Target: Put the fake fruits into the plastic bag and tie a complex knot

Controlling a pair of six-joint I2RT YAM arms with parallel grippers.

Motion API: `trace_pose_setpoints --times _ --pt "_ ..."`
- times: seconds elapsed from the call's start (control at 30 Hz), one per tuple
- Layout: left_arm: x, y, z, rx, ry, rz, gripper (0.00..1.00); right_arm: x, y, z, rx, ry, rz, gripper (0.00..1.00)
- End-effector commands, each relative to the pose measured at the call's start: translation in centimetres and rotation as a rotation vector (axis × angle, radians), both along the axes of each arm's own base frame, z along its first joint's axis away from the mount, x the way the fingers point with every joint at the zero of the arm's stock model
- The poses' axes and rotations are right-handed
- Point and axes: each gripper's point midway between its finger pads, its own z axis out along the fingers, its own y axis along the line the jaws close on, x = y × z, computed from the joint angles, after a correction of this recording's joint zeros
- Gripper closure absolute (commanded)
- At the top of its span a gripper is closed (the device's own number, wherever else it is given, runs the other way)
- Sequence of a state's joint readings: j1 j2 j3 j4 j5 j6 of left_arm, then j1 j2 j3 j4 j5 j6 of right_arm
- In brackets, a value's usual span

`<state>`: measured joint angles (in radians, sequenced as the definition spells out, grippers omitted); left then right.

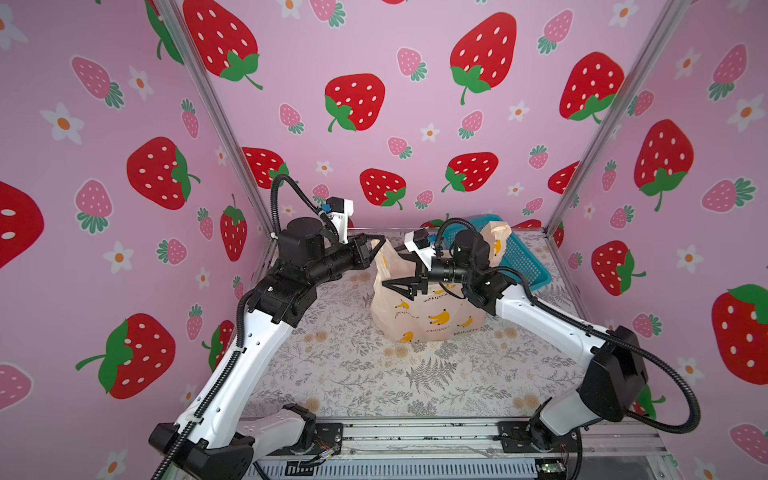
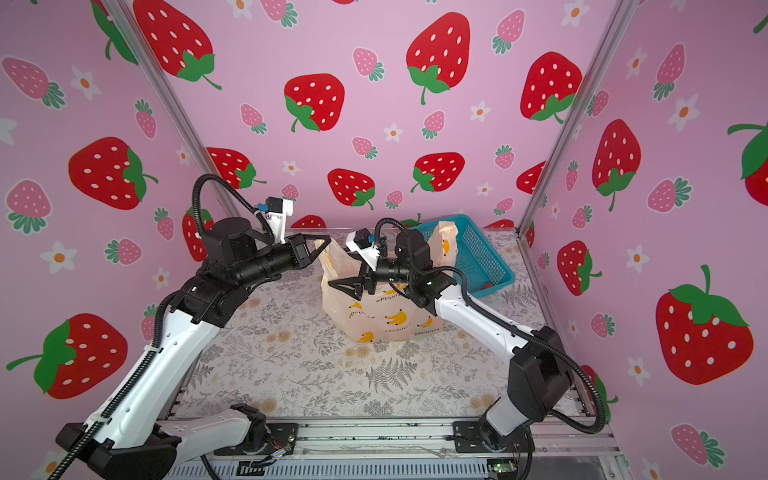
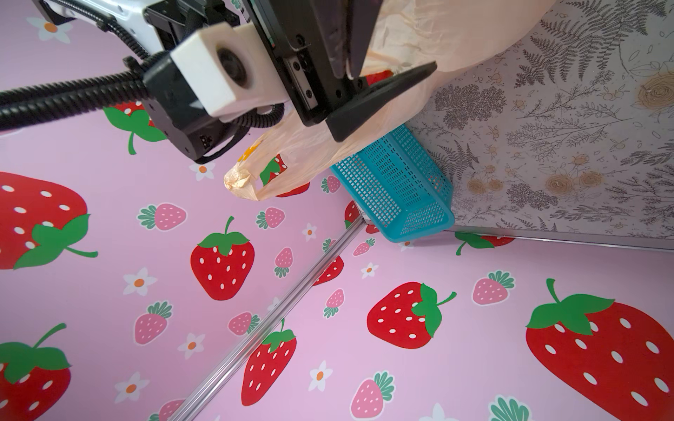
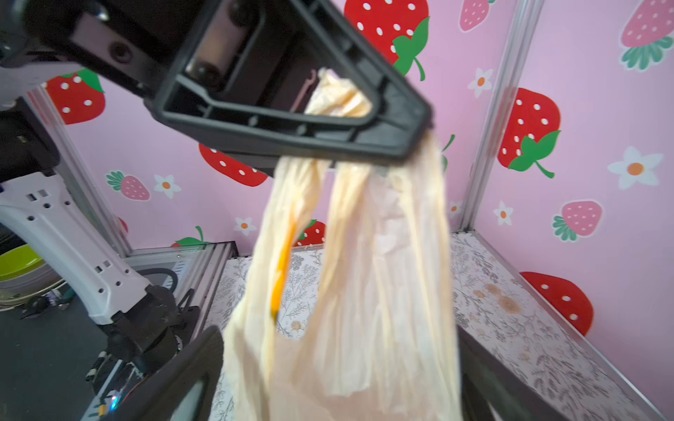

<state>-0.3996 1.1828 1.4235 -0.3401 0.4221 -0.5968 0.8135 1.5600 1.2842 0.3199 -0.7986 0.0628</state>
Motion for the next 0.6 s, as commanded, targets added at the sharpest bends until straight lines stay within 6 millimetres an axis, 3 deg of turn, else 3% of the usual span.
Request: trace_pose_setpoints --times 0.0,0.17,0.27,0.37,0.47,0.57 --pt "0.0 0.0 1.7 -0.013 -0.046 0.006 1.0 -1.7 0.7 0.0 0.034 -0.01 0.072 0.1" --pt "0.1 0.3 1.9 -0.035 -0.028 0.027 1.0 -1.7 1.6 -1.4 0.055 0.017 0.03 0.3" --pt "-0.1 0.4 2.0 -0.044 -0.028 0.032 1.0 -1.7 1.4 -2.1 0.089 0.03 0.012 0.5" --pt "-0.6 0.1 2.2 -0.029 -0.057 0.001 0.98 -1.6 1.2 -2.7 0.081 0.02 -0.004 0.79" --pt "-1.5 -0.3 2.1 0.02 -0.11 -0.067 0.71 -2.0 0.9 -3.0 0.064 0.004 0.009 0.97" --pt "-2.8 -0.5 2.0 0.085 -0.173 -0.14 0.56 -2.9 0.3 -3.1 0.053 -0.011 0.051 1.0"
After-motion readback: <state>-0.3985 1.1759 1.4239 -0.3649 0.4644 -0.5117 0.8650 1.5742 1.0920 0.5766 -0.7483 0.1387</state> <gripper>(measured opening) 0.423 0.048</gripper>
